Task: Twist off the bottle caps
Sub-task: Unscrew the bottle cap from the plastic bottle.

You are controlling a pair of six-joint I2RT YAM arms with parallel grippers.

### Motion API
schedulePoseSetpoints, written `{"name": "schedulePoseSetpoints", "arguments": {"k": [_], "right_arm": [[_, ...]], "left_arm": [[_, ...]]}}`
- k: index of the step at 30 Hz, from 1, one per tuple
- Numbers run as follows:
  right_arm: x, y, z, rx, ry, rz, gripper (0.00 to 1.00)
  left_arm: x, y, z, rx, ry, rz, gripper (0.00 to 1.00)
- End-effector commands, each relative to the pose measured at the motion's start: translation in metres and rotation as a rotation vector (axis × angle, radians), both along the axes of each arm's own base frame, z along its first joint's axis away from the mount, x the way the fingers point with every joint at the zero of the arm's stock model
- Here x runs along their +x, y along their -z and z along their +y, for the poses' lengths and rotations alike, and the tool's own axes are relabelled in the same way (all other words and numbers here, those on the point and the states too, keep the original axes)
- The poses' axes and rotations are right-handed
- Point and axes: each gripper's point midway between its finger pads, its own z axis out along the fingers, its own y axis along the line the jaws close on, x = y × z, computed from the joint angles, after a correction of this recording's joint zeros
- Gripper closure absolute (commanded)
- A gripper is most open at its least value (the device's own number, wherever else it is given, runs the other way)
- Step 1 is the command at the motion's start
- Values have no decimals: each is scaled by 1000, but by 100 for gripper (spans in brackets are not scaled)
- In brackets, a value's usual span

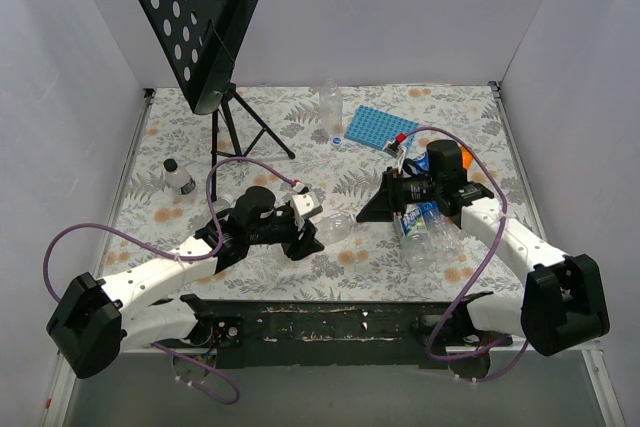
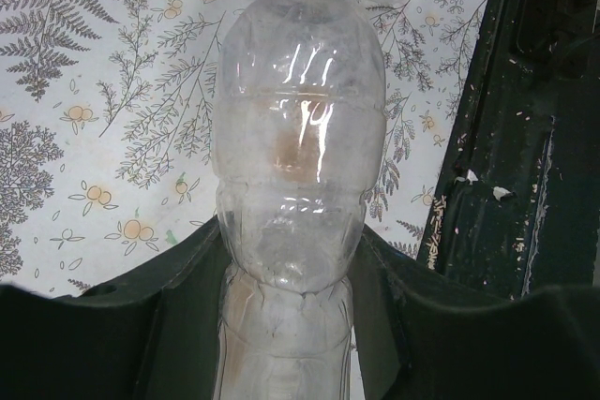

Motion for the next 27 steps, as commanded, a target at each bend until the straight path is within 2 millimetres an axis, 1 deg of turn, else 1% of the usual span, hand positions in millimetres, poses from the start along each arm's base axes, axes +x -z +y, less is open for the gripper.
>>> {"name": "schedulePoseSetpoints", "arguments": {"k": [1, 6, 11, 12, 13, 14, 17, 18, 19, 22, 24, 27], "right_arm": [[1, 2, 4, 5, 0, 10, 32], [-1, 4, 8, 8, -19, 31, 35], [-2, 3, 9, 16, -37, 40, 48], [-3, 3, 9, 19, -43, 40, 55], [-4, 1, 9, 24, -51, 32, 58], [-5, 1, 8, 27, -56, 29, 67], [-9, -3, 9, 42, -82, 7, 91], [-9, -5, 9, 47, -87, -6, 96], [-9, -6, 8, 50, -92, -24, 99], [-14, -13, 8, 71, -137, -82, 99], [-19, -18, 6, 95, -203, -171, 99], [-25, -24, 3, 140, -348, -409, 99]], "left_arm": [[7, -16, -4, -25, -2, -41, 97], [7, -16, -5, -25, -2, -42, 97], [7, -16, -4, -24, -6, -43, 97], [7, -16, -4, -25, -4, -46, 97], [7, -17, -4, -27, -5, -48, 97], [8, -17, -4, -26, -5, -47, 97], [7, -17, -4, -27, -3, -50, 97], [7, -18, -4, -29, -2, -49, 97], [6, -18, -4, -31, -1, -49, 97], [4, -19, -4, -37, 7, -49, 97], [3, -20, -5, -43, 15, -49, 97], [2, -21, -5, -47, 21, -50, 97]]}}
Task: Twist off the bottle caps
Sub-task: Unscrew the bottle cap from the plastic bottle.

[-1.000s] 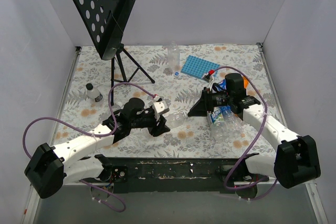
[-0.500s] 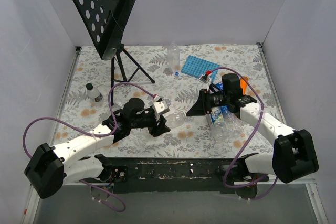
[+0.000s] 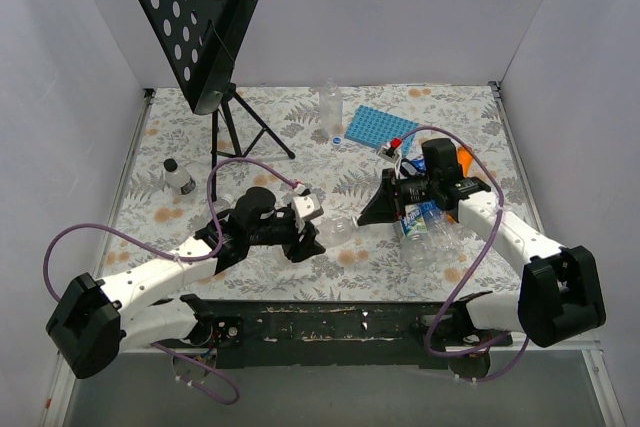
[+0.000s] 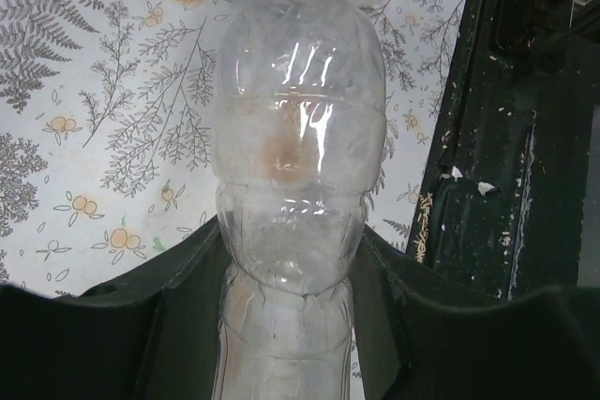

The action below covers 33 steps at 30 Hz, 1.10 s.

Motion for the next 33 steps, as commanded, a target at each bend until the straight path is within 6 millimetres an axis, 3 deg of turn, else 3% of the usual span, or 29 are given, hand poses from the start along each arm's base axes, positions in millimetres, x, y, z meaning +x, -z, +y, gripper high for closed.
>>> {"name": "schedulePoseSetpoints", "arguments": {"k": [1, 7, 11, 13, 16, 33], "right_arm": [[-24, -36, 1, 143, -293, -345, 99], [-22, -38, 0, 78, -524, -781, 99], [3, -25, 1, -80, -555, -1189, 99], [5, -27, 0, -113, -596, -1308, 99], [14, -32, 4, -120, -581, -1314, 99], [-2, -21, 2, -56, -534, -1203, 99]], "left_arm": [[4, -20, -4, -44, 5, -47, 97], [5, -19, -3, -43, 1, -52, 97], [6, -19, -4, -43, 0, -55, 97], [5, -19, -4, -41, 1, -53, 97], [5, -18, -5, -41, 5, -48, 97], [5, -16, -6, -37, 8, -39, 97]]}}
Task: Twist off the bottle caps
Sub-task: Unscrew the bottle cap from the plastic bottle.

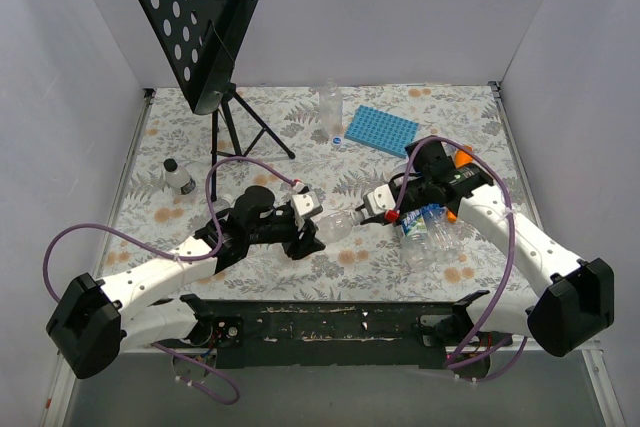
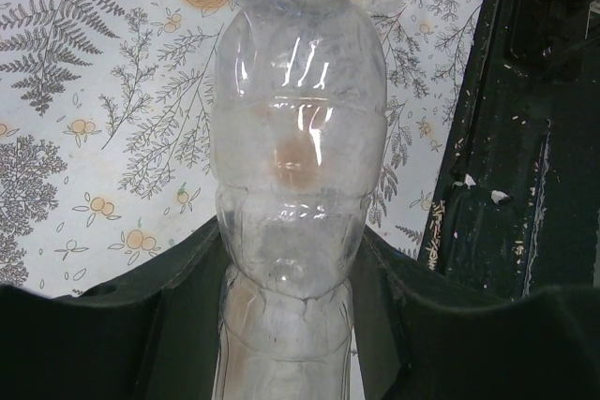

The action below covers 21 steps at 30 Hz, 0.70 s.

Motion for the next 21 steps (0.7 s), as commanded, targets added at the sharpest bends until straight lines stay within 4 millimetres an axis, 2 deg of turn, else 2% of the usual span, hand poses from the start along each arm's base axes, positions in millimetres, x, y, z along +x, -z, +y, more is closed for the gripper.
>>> {"name": "schedulePoseSetpoints", "arguments": {"k": [1, 15, 21], "right_arm": [[-1, -10, 1, 57, 6, 10, 99], [-1, -8, 2, 81, 35, 74, 98], [-3, -8, 1, 97, 46, 106, 92]], "left_arm": [[2, -13, -3, -27, 9, -25, 97], [3, -13, -3, -26, 7, -26, 97], [3, -13, -3, -26, 5, -25, 96]]}}
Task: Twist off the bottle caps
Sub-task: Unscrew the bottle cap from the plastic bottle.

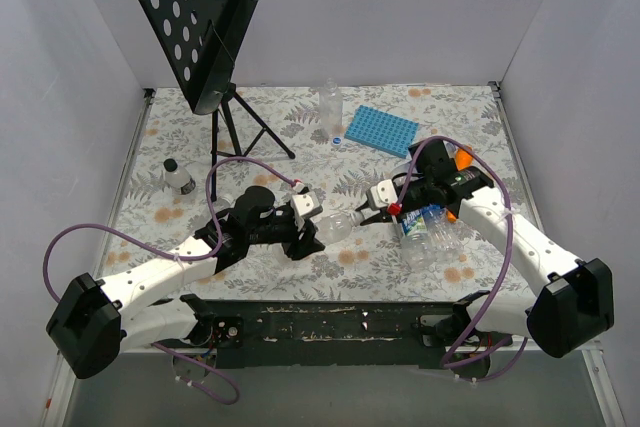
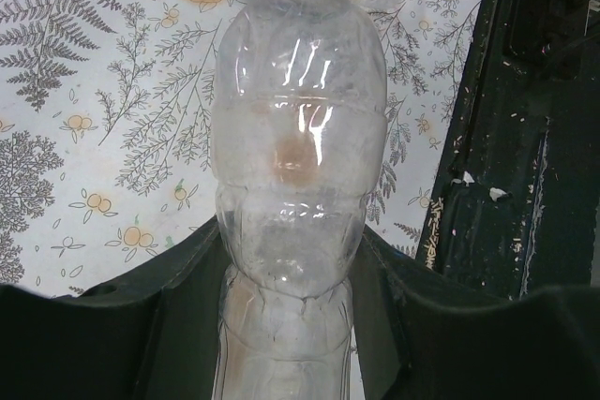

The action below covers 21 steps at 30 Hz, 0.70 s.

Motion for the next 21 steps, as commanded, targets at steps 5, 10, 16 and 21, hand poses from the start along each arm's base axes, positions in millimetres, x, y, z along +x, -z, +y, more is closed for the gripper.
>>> {"name": "schedulePoseSetpoints", "arguments": {"k": [5, 10, 16, 21], "right_arm": [[-6, -7, -1, 61, 17, 55, 87], [-7, -7, -1, 71, 18, 62, 85], [-7, -6, -2, 67, 24, 75, 72], [-7, -13, -4, 75, 48, 107, 51]], "left_arm": [[4, -14, -4, -27, 3, -31, 97], [3, -13, -3, -25, 3, -29, 97], [4, -13, -4, -26, 3, -30, 97], [4, -13, -3, -25, 2, -29, 97]]}}
